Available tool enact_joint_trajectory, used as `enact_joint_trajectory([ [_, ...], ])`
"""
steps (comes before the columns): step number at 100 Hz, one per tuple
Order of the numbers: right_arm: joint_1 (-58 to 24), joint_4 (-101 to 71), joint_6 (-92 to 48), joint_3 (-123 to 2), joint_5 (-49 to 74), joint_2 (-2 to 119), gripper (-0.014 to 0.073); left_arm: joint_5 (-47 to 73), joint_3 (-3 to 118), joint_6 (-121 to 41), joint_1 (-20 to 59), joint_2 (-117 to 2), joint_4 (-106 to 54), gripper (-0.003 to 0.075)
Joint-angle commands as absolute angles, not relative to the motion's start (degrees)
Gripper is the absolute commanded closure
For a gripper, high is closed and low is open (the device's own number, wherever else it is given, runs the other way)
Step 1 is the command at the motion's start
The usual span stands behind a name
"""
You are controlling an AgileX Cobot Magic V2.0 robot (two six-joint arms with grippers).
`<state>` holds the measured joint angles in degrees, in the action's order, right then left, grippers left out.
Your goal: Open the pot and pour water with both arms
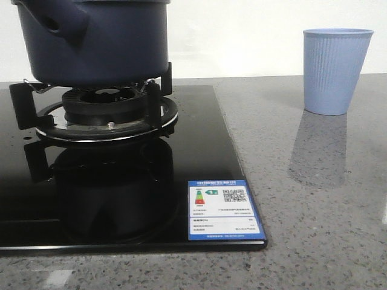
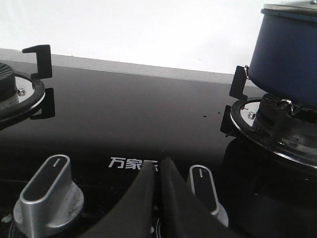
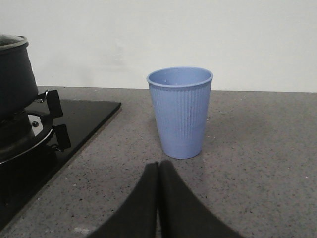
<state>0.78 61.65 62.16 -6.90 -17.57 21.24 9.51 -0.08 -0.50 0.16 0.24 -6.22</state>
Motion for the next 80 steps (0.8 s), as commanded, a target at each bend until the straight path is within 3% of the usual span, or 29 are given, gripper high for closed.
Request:
enact_joint_trajectory([
  [1,0.95,56.80,61.40,-8.30,-17.81,21.51,0.0660,5.55,-1.97,0.00,0.07,1.81,-6.51,0.0739],
  [7,0.95,49.45,55.44,-7.86,-16.97,21.61,0.0660,5.55,-1.97,0.00,0.07,1.81,-6.51,0.0739],
  [28,0.93,7.30,11.60,-7.23,-12.48,19.54,0.0660,5.55,-1.97,0.00,0.07,1.81,-6.51,0.0739],
  [36,0.93,1.05,1.40,-7.23,-8.81,17.03,0.0660,5.55,-1.97,0.00,0.07,1.81,-6.51,0.0739],
  [80,0.93,0.77,0.00,2.05,0.75,1.44,0.0660,5.55,-1.97,0.00,0.07,1.81,-6.51,0.0739],
])
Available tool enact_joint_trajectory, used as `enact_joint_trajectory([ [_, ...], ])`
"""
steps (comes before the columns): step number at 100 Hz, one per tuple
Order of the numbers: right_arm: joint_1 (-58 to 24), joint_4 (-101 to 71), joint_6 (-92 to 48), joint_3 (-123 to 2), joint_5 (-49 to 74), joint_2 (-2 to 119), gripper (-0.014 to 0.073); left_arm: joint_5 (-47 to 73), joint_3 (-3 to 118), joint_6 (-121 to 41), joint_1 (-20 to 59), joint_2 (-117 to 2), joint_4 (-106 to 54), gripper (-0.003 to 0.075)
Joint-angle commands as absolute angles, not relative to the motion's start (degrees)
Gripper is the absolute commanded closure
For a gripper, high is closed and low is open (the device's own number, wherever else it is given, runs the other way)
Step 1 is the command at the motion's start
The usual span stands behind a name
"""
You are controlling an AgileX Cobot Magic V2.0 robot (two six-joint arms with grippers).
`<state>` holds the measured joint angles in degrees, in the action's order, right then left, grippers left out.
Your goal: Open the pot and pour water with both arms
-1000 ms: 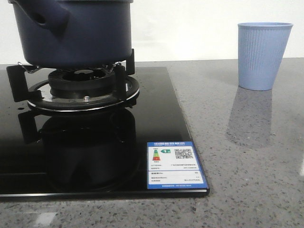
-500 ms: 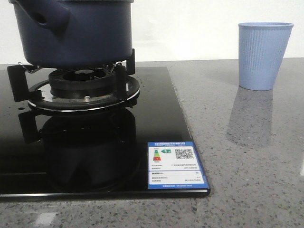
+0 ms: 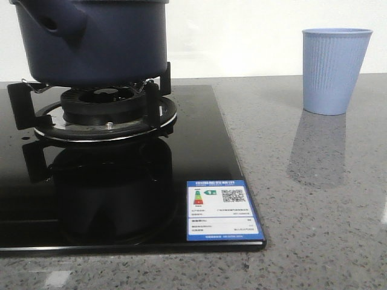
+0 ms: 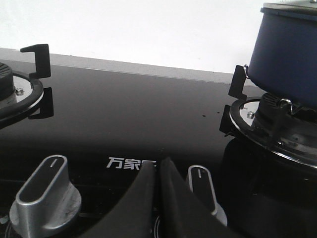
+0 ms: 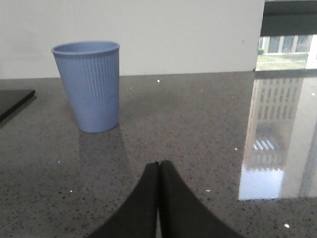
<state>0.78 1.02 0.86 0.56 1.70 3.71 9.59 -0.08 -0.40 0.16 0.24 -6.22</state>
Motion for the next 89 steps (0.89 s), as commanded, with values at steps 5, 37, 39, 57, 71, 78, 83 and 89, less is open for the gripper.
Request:
enact_joint_trajectory([
  [5,1.03,0.87,0.00,2.05,2.62,-0.70,0.0660,5.55,-1.97,0.00,0.07,1.81,-6.51,0.0739],
  [37,1.31,0.86,0.00,2.06,4.57,-1.57,0.0660,5.55,-1.97,0.00,0.07,1.81,-6.51,0.0739],
  [39,1.31,0.86,0.00,2.06,4.43,-1.57,0.0660,5.55,-1.97,0.00,0.07,1.81,-6.51,0.0739],
  [57,1.31,0.86,0.00,2.06,4.43,-1.57,0.0660,5.55,-1.97,0.00,0.07,1.81,-6.51,0.0739],
  [71,1.31,0.86,0.00,2.06,4.43,-1.57,0.0660,5.55,-1.97,0.00,0.07,1.81,-6.51,0.0739],
  [78,1.31,0.86,0.00,2.06,4.43,-1.57,0.0660,5.55,-1.97,0.00,0.07,1.81,-6.51,0.0739],
  [83,1.31,0.86,0.00,2.06,4.43,-1.57,0.0660,5.55,-1.97,0.00,0.07,1.81,-6.51,0.0739],
  [89,1.31,0.86,0.00,2.06,4.43,-1.57,0.0660,5.55,-1.97,0.00,0.07,1.81,-6.51,0.0739],
])
